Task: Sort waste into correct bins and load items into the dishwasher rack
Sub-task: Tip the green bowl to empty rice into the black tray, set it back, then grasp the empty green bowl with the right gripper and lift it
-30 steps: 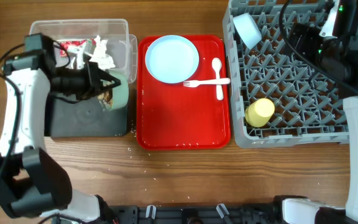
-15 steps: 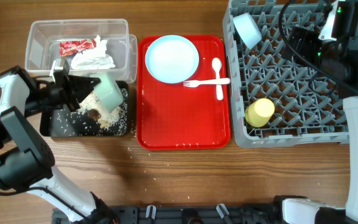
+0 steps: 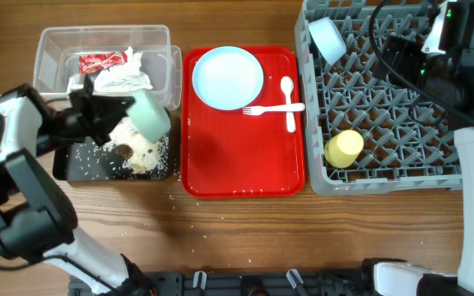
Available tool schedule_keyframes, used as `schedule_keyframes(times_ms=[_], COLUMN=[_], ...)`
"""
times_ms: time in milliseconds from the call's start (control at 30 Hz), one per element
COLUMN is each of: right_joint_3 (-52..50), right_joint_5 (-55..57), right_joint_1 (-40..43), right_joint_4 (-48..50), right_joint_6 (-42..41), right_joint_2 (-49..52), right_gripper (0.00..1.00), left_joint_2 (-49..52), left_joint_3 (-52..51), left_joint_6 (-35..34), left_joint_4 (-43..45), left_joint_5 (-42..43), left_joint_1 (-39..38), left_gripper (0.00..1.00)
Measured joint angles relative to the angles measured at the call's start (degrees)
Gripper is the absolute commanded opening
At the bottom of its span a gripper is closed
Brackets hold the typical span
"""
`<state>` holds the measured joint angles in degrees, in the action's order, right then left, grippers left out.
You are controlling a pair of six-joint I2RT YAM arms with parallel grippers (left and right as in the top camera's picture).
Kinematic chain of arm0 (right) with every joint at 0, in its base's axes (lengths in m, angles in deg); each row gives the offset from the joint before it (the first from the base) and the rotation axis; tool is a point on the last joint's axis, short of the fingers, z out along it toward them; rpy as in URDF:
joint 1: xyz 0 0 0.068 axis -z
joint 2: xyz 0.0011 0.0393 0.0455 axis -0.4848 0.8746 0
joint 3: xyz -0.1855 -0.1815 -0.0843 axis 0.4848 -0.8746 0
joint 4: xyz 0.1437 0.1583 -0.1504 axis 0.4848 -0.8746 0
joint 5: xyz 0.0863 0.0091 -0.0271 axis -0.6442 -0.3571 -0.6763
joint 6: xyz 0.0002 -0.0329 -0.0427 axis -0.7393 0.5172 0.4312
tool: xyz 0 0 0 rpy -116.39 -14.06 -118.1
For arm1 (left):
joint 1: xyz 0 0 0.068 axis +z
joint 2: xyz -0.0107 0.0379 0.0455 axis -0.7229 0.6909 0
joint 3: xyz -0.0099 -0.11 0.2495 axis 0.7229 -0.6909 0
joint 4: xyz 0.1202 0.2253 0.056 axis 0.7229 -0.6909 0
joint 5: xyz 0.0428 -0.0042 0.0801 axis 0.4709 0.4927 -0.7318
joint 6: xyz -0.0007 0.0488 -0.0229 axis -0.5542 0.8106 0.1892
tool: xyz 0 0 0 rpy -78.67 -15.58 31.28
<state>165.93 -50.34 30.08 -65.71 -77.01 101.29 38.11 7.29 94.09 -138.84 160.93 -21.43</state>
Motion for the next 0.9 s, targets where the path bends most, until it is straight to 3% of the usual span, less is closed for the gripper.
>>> schedule_keyframes(times_ms=[133, 233, 300, 367, 400, 467, 500, 533, 600, 633, 733, 800, 867, 900], right_joint_3=[0.0, 0.0, 0.0, 0.0, 0.0, 0.0, 0.0, 0.0, 0.0, 0.0, 0.0, 0.0, 0.0, 0.0], right_joint_5=[0.0, -0.6, -1.1, -2.4, -3.8, -6.3, -7.0, -7.7, -9.3, -10.3, -16.1, -18.4, -19.5, -20.0], right_joint_1=[0.0, 0.0, 0.0, 0.0, 0.0, 0.0, 0.0, 0.0, 0.0, 0.0, -0.2, -2.8, -8.5, -11.4], right_joint_4=[0.2, 0.4, 0.2, 0.2, 0.2, 0.2, 0.2, 0.1, -0.3, -0.6, -1.7, -2.0, -1.6, -1.3], right_joint_6=[0.0, 0.0, 0.0, 0.0, 0.0, 0.0, 0.0, -0.1, -0.2, -0.2, -0.6, -2.3, -4.2, -5.1], right_joint_2=[0.0, 0.0, 0.0, 0.0, 0.0, 0.1, 0.1, 0.1, 0.4, 0.7, 1.5, 3.4, 7.1, 9.3], right_gripper=[0.99, 1.00, 0.99, 0.99, 0.99, 0.99, 0.99, 0.99, 0.99, 0.99, 0.98, 0.95, 0.90, 0.87], left_joint_2=[-5.6, -5.9, -5.9, -5.9, -5.9, -5.3, -4.7, -3.9, -1.1, -0.6, -0.5, -0.1, -0.9, -3.1], left_joint_3=[2.1, 2.2, 2.5, 2.5, 2.5, 2.5, 2.5, 2.5, 2.5, 2.5, 2.8, 7.4, 16.7, 22.7], left_joint_6=[2.2, -6.1, -21.0, -29.8, -35.7, -41.6, -42.7, -43.6, -45.5, -46.2, -47.1, -47.2, -48.0, -49.2], left_joint_4=[6.6, 22.5, 34.2, 37.9, 39.0, 39.5, 39.7, 40.0, 41.3, 41.7, 41.0, 32.7, 25.2, 22.3], left_joint_5=[-3.9, -11.4, -27.1, -41.0, -53.4, -68.2, -70.6, -73.5, -78.8, -80.0, -81.7, -81.8, -81.7, -81.4], left_joint_1=[-10.7, -23.4, -32.3, -39.3, -45.0, -51.2, -52.4, -53.9, -57.2, -57.9, -58.4, -56.9, -51.4, -45.1], left_gripper=[0.04, 0.04, 0.04, 0.04, 0.04, 0.04, 0.04, 0.08, 0.37, 0.45, 0.52, 0.53, 0.70, 0.70])
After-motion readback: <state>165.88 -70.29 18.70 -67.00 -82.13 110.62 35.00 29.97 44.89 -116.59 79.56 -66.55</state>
